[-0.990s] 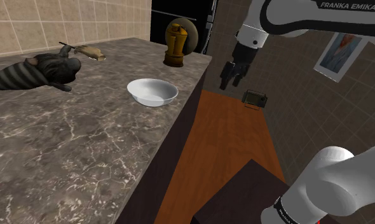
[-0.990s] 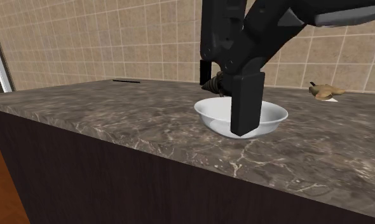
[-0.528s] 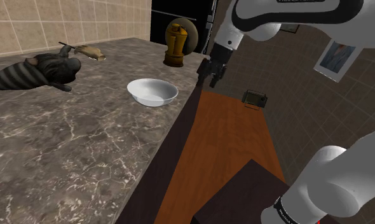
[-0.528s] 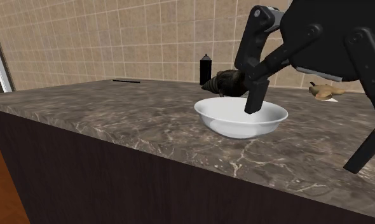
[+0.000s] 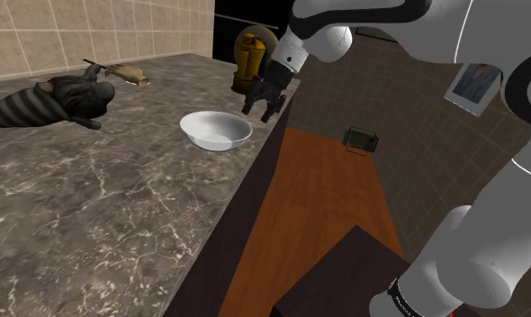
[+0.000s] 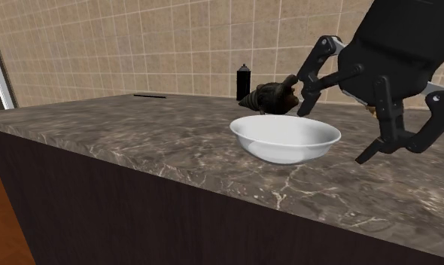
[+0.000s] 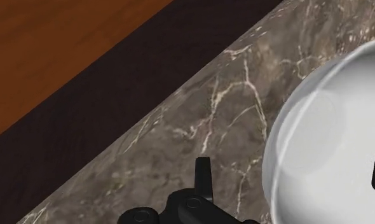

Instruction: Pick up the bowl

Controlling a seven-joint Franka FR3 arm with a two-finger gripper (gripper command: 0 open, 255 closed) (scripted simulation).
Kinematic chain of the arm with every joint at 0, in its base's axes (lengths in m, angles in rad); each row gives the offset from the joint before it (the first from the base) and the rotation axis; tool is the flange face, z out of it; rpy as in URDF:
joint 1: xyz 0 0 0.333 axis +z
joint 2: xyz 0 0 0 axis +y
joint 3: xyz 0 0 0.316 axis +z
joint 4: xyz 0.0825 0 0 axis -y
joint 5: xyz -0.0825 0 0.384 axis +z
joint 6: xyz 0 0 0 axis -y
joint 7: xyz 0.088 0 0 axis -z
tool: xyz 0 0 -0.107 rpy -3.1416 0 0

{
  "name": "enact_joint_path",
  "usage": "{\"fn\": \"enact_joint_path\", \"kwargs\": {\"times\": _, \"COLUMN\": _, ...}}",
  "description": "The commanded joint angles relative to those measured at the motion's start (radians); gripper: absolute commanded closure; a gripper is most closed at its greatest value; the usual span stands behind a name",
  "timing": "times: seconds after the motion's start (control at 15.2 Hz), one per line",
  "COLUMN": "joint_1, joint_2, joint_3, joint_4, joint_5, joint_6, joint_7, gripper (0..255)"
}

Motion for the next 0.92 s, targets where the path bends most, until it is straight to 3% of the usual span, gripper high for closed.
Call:
{"fn": "enact_joint_path", "kwargs": {"times": 0.0, "joint_1": 0.004, "joint_2": 0.07, "joint_3": 0.002, "joint_4": 0.06, "joint_5": 0.065, "joint_6": 0.003, "joint_7": -0.012, "gripper": 0}}
{"fn": "enact_joint_path", "kwargs": {"times": 0.13, "joint_1": 0.003, "joint_2": 0.116, "joint_3": 0.005, "joint_4": 0.105, "joint_5": 0.102, "joint_6": -0.002, "joint_7": -0.018, "gripper": 0}}
{"fn": "enact_joint_path", "kwargs": {"times": 0.73, "joint_1": 0.007, "joint_2": 0.127, "joint_3": 0.009, "joint_4": 0.023, "joint_5": 0.119, "joint_6": 0.081, "joint_7": -0.065, "gripper": 0}}
{"fn": "enact_joint_path", "kwargs": {"times": 0.79, "joint_1": 0.006, "joint_2": 0.127, "joint_3": 0.009, "joint_4": 0.024, "joint_5": 0.119, "joint_6": 0.08, "joint_7": -0.064, "gripper": 255}}
{"fn": "enact_joint_path", "kwargs": {"times": 0.86, "joint_1": 0.006, "joint_2": 0.127, "joint_3": 0.009, "joint_4": 0.025, "joint_5": 0.119, "joint_6": 0.08, "joint_7": -0.064, "gripper": 255}}
